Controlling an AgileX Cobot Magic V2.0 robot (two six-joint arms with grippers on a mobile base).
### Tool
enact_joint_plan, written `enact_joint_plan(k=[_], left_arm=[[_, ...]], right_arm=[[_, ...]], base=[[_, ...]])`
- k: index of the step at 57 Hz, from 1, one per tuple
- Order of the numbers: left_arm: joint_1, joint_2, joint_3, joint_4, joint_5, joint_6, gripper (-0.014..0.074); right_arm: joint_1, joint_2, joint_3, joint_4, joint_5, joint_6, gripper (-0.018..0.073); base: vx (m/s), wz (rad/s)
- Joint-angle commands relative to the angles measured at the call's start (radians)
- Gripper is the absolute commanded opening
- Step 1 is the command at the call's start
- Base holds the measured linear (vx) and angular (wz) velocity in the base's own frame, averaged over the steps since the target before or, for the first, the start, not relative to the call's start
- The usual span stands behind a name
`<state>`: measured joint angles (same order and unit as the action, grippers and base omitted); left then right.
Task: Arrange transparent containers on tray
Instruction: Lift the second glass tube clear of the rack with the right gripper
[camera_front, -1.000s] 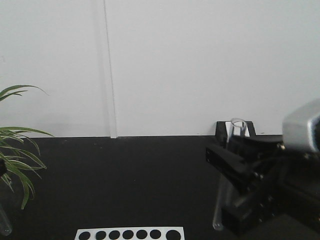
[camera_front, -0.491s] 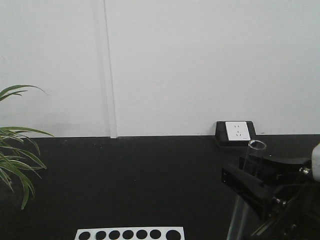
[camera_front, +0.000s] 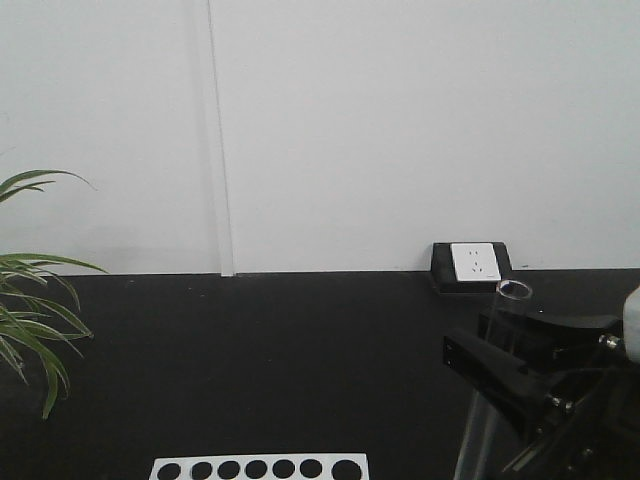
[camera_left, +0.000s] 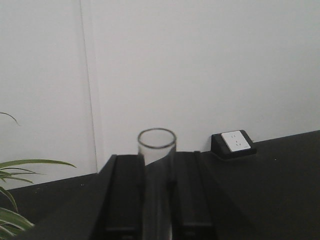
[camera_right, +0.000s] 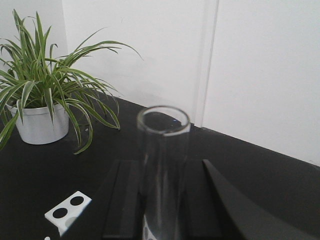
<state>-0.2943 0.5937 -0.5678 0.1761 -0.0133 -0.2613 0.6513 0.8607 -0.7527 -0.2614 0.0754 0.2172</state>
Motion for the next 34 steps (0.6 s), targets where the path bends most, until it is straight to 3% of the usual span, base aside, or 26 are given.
enact_joint_plan(k=[1,34], left_arm=[[-0.006,0.0,-0.034,-0.01,-0.079,-0.004,0.0114],[-0.006,0.0,-0.034,-0.01,-0.079,-0.004,0.0114]], right_arm=[[-0.003,-0.012,-0.03,-0.012,-0.086,-0.008,0.0127],[-0.003,-0.012,-0.03,-0.012,-0.086,-0.008,0.0127]], base=[[0.0,0.0],[-0.02,0.01]])
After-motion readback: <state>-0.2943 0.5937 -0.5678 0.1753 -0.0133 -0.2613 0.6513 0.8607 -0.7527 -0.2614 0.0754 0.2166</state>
